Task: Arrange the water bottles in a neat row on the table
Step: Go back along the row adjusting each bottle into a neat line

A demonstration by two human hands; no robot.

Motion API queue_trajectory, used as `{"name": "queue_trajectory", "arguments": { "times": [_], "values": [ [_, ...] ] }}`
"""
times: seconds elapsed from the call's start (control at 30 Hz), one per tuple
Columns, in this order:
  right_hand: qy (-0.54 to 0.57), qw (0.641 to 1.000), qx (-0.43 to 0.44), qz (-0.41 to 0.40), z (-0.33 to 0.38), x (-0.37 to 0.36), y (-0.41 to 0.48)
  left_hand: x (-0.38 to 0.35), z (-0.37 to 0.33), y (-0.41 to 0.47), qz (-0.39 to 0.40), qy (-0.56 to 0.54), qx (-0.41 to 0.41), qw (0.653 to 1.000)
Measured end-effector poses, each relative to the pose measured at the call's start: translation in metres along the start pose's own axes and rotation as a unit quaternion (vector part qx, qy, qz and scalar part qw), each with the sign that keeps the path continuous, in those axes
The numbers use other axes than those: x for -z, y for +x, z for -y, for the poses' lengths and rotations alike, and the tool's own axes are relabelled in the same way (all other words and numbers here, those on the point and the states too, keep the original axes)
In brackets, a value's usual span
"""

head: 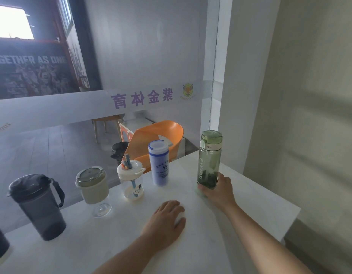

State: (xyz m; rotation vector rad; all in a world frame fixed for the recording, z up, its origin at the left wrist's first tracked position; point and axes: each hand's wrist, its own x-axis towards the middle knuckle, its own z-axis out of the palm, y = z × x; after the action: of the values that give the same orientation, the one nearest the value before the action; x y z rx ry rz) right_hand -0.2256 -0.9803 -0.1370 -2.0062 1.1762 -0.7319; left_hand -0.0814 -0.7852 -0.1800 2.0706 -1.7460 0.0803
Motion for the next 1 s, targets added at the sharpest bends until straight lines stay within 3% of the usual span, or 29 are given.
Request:
{"name": "queue_trajectory", "arguments": {
  "times": [0.37,0.73,0.87,1.0],
  "values": [
    [0.046,0.999,0.028,-0.001,0.01,-0.012,0.014,0.001,-0.001,0.0,-0.011,0.0,-0.008,1.0],
    [0.032,0.985,0.066,0.155,0.033,-0.038,0.086,-0.013,0.007,0.004,-0.075,0.005,-0.032,0.997],
    [0.045,0.992,0.041,0.108,0.035,-0.051,0.096,-0.012,0.007,0.004,-0.084,0.009,-0.046,0.995],
    [-0.018,0.998,0.013,0.051,0.038,-0.067,0.1,-0.008,0.003,0.004,-0.071,0.004,-0.042,0.997]
  ]
}}
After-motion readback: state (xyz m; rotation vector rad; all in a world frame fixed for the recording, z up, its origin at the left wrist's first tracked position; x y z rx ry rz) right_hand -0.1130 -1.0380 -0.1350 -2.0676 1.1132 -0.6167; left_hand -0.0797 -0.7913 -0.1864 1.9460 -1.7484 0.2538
